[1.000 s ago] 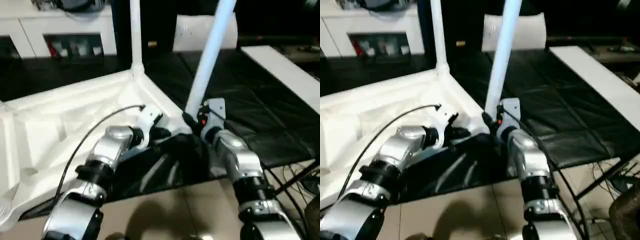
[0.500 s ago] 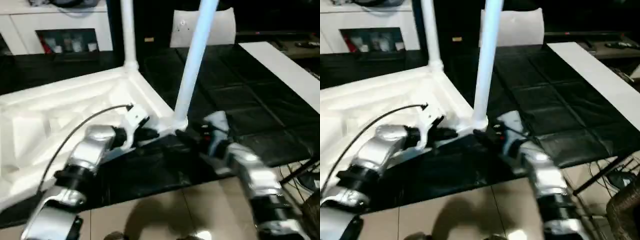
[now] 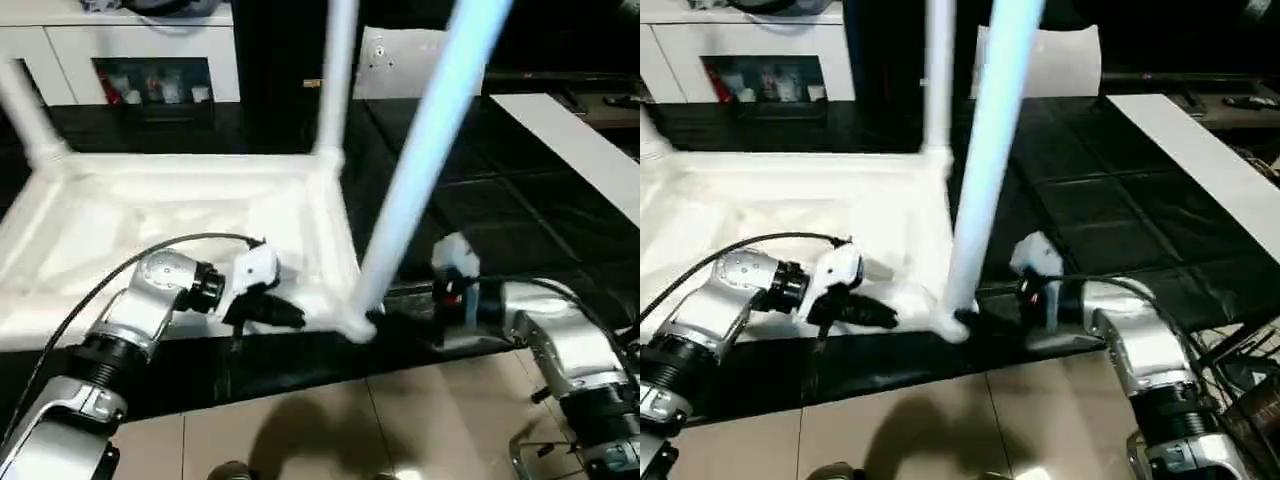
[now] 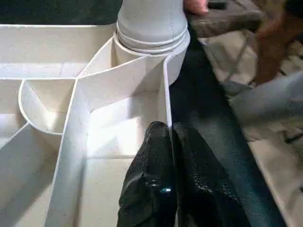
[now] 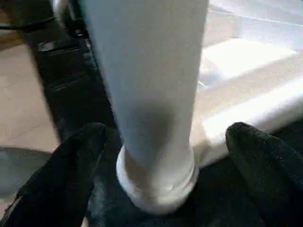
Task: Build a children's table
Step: Rotate leg to tighten
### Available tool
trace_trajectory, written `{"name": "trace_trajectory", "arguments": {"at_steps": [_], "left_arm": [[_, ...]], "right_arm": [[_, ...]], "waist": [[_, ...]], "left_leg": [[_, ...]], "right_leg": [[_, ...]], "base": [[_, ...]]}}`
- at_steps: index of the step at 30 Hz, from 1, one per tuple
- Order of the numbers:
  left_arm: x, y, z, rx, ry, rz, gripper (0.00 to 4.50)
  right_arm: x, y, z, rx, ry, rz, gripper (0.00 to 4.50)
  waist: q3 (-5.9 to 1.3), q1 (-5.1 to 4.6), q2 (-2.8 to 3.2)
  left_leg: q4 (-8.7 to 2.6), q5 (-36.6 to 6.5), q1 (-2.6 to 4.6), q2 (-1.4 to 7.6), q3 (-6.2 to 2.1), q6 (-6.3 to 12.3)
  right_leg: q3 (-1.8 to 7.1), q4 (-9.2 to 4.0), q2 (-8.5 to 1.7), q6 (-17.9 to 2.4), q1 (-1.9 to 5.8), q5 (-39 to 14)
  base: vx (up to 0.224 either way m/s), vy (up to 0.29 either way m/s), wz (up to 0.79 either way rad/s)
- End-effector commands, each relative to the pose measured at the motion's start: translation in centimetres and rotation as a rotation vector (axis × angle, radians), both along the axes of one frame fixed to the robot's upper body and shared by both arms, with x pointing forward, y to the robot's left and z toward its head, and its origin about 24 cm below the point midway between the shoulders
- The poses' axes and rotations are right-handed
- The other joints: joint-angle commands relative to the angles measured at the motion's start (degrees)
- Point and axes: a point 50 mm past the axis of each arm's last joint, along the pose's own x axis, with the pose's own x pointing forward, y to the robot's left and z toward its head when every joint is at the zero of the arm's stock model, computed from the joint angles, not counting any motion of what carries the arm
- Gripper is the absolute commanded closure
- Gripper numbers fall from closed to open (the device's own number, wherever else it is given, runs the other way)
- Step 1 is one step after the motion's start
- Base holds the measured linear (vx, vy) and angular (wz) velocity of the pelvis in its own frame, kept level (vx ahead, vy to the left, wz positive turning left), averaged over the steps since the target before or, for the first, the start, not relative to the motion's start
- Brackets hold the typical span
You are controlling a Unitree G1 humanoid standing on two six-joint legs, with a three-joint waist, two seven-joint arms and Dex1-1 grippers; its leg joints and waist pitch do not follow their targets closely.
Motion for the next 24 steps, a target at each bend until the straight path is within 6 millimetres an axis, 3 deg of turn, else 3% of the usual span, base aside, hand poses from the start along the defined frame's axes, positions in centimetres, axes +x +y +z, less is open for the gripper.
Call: {"name": "trace_trajectory", "arguments": {"at_steps": [1, 8, 9, 13, 15, 24], "left_arm": [[-0.29, -1.12, 0.40, 0.002, 0.000, -0.113, 4.50], [-0.20, -1.28, 0.40, 0.017, -0.014, -0.146, 4.50], [-0.18, -1.25, 0.40, 0.018, -0.014, -0.149, 4.50], [-0.17, -1.09, 0.44, 0.023, -0.013, -0.154, 4.50], [-0.18, -1.00, 0.42, 0.025, -0.012, -0.154, 4.50], [-0.22, -0.82, 0.25, 0.033, -0.007, -0.152, 4.50]], "right_arm": [[0.26, -0.07, 0.51, 0.006, -0.011, 0.032, 0.39], [0.15, 0.48, 0.22, 0.000, 0.046, 0.127, 0.92], [0.17, 0.50, 0.20, 0.002, 0.054, 0.137, 1.18], [0.25, 0.43, 0.20, 0.005, 0.071, 0.158, 1.37], [0.26, 0.44, 0.18, 0.008, 0.077, 0.163, 1.69], [0.23, 0.63, 0.01, 0.017, 0.098, 0.181, 2.35]], "waist": [[-3.68, -0.24, -0.18], [-3.78, 0.29, -0.36], [-3.86, 0.43, -0.32], [-3.89, 0.78, -0.35], [-3.88, 0.79, -0.38], [-3.87, 0.85, -0.42]], "left_leg": [[-4.07, -8.82, 1.18, 3.13, -0.47, 3.62], [-3.94, -8.04, 1.10, 3.11, -0.41, 3.70], [-3.90, -7.56, 1.14, 3.13, -0.40, 3.79], [-3.83, -7.41, 1.15, 3.13, -0.33, 3.85], [-3.87, -7.34, 1.11, 3.17, -0.37, 3.71], [-3.89, -7.51, 1.15, 3.15, -0.36, 3.45]], "right_leg": [[2.99, -4.47, -4.10, -13.74, 2.92, -6.70], [2.97, -4.36, -4.11, -13.42, 2.96, -6.38], [2.96, -4.22, -4.08, -13.48, 2.96, -5.59], [2.90, -4.17, -4.11, -13.71, 2.98, -5.38], [2.90, -4.16, -4.09, -13.61, 3.00, -5.41], [2.85, -4.18, -4.05, -13.51, 2.95, -6.00]], "base": [[0.000, 0.000, 0.00], [0.000, 0.000, 0.00], [0.000, 0.000, 0.00], [0.000, 0.000, 0.00], [0.000, 0.000, 0.00], [0.000, 0.000, 0.00]]}}
